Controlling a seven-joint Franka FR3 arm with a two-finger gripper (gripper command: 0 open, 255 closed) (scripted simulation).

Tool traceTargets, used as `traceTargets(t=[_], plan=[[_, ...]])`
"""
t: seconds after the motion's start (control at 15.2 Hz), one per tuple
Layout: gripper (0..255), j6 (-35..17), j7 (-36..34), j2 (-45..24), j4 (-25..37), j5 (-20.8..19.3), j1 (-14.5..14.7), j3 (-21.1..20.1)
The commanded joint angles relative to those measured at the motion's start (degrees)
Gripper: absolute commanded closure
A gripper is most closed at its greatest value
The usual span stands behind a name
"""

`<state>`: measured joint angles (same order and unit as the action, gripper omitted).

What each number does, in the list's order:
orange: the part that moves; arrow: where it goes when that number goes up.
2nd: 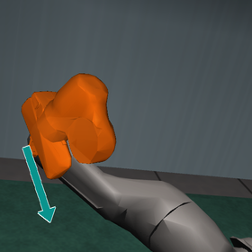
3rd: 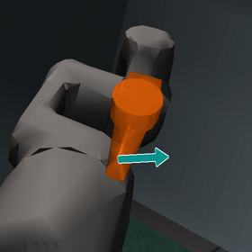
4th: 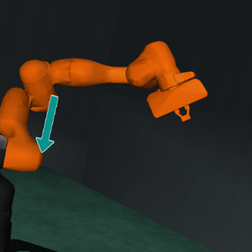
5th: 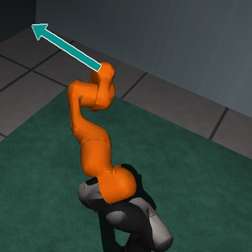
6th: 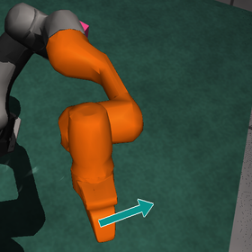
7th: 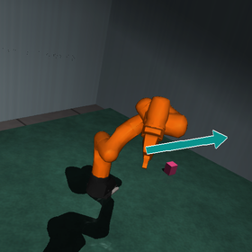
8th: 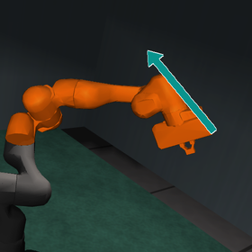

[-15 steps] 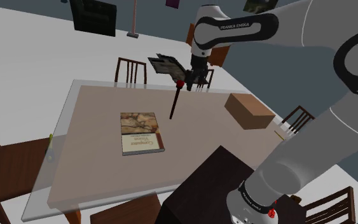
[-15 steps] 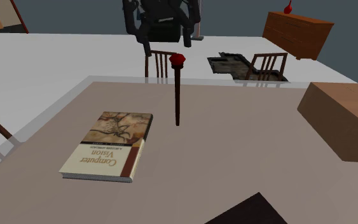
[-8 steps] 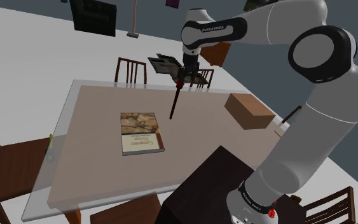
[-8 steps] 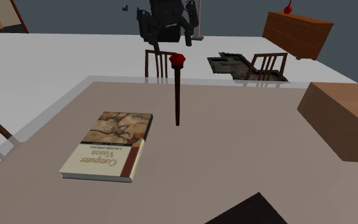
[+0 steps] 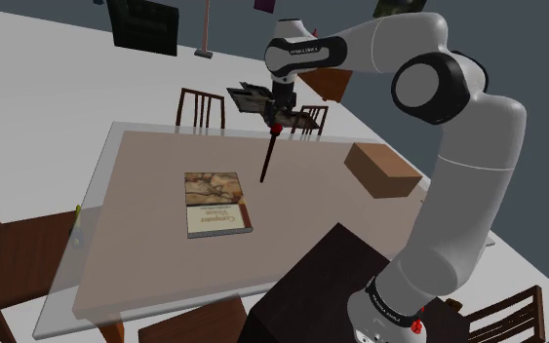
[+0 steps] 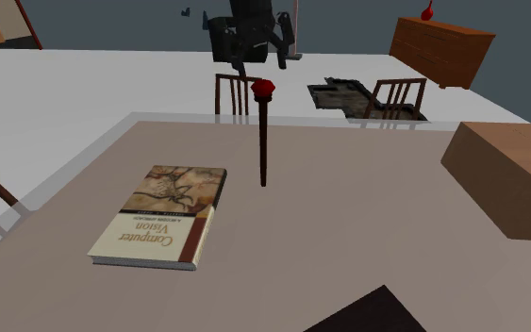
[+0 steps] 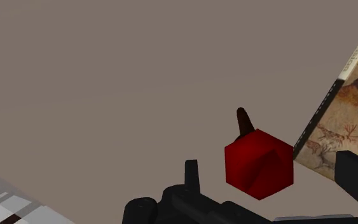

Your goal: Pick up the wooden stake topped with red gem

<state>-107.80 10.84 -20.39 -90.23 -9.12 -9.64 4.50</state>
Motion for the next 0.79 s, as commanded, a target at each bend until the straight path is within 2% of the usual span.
traceTargets(t=[0.0, 0.4, 0.46, 0.73], plan=[[0, -1.15, -0.1, -0.87, -0.2, -0.06, -0.07, 0.04], [0, -4.24, -0.59, -1.77, -2.42, -0.17, -0.12, 0.05], [255, -4.28, -0.55, -1.74, -2.49, -0.18, -0.15, 0.06], [255, -4.3, -0.57, -1.72, -2.54, -0.19, -0.13, 0.06]])
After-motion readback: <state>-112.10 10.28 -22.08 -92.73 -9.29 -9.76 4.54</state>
